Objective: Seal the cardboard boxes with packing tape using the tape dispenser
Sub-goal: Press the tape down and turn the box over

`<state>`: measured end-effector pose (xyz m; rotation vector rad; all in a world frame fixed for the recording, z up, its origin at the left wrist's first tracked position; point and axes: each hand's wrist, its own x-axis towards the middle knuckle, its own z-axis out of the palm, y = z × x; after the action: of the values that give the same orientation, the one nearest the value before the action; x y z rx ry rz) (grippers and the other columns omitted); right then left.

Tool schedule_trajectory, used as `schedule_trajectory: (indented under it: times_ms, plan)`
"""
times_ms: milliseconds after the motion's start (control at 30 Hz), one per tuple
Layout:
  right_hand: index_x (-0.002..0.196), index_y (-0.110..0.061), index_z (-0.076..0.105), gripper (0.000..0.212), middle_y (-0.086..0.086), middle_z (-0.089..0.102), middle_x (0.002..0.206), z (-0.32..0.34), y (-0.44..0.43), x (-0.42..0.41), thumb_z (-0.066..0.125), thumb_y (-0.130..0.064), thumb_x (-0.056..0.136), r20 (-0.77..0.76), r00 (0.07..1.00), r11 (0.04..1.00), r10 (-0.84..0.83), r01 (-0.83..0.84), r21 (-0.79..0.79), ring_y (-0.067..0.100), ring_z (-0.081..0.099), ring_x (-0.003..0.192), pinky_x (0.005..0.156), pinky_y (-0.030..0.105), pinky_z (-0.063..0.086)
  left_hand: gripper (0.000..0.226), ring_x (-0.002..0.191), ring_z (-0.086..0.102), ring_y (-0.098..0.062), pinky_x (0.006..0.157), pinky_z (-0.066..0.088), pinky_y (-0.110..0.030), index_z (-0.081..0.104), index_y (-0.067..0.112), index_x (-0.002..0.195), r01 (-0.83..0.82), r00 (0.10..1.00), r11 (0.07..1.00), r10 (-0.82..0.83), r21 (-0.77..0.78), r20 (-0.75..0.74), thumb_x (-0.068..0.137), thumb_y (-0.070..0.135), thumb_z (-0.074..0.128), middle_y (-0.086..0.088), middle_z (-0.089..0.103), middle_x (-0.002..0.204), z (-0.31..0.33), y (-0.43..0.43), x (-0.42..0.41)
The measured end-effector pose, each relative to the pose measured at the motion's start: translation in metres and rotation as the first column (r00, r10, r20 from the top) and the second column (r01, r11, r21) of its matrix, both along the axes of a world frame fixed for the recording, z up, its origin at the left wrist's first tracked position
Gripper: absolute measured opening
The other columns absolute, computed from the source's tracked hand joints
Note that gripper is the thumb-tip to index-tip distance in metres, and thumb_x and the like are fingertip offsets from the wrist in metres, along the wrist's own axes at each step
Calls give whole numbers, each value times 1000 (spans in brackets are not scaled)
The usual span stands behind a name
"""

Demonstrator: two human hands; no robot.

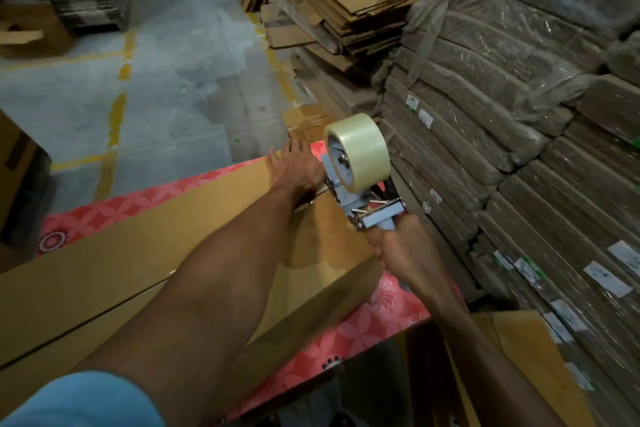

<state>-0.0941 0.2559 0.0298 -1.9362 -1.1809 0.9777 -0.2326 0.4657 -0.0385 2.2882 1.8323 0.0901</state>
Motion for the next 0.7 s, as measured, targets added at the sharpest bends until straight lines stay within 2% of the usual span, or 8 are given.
schedule_trajectory:
  times_ms: [100,167,233,300,467,533,600,700]
  plan:
    - [62,-14,63,14,2,60,55,0,-4,11,64,-18,75,7,999,999,35,-35,-12,21,56,53,54,40,47,63,146,26,-33,118,18,-60,34,10,150,16,999,1000,-15,13,-39,91,28,43,-13,34,156,-2,-3,4]
    - [64,-12,62,18,0,58,53,-4,-18,19,64,-11,82,-11,999,998,46,-46,-33,15,54,49,52,36,44,61,146,26,-32,118,17,-60,36,9,149,25,998,999,-22,48,-57,92,31,38,-13,35,154,-6,-9,9]
    - [71,-10,64,17,2,60,57,-11,-41,26,62,-7,87,-24,999,997,30,-31,-70,14,55,51,52,30,43,69,148,26,-30,119,13,-61,36,10,150,18,999,999,-16,52,-42,92,46,26,-12,34,157,-7,-12,11]
    - [74,-5,63,13,11,61,62,-17,-66,33,63,-5,88,-43,999,993,-7,2,-115,20,55,55,55,31,42,77,150,25,-28,120,10,-61,36,13,153,-6,1000,998,7,56,-26,94,61,24,-10,32,160,-10,-9,11]
    - [68,-7,58,20,8,54,57,-26,-91,42,62,0,86,-65,996,991,-56,47,-126,19,50,51,53,29,39,68,155,11,-30,119,-7,-64,37,28,152,16,999,995,-19,99,31,97,65,28,-9,21,166,-6,-18,15]
    - [66,-7,59,19,8,55,55,-27,-91,42,64,-1,83,-69,996,992,-59,50,-118,20,52,50,55,32,40,56,150,27,-29,121,5,-62,51,30,140,147,974,974,-172,170,146,97,59,29,-6,38,157,-3,-38,22]
    - [64,-7,60,19,6,55,51,-28,-92,43,65,-1,81,-91,993,992,-78,68,-108,20,52,48,56,33,41,42,134,50,-22,120,23,-55,64,28,122,397,870,905,-424,153,251,99,46,34,0,60,137,-7,-62,26]
    - [59,-10,60,22,5,55,49,-28,-93,42,66,-3,79,-109,990,992,-94,84,-91,21,52,47,57,32,40,44,125,55,-19,118,27,-48,68,19,121,614,764,780,-625,118,158,95,36,36,-2,65,132,-20,-78,21]
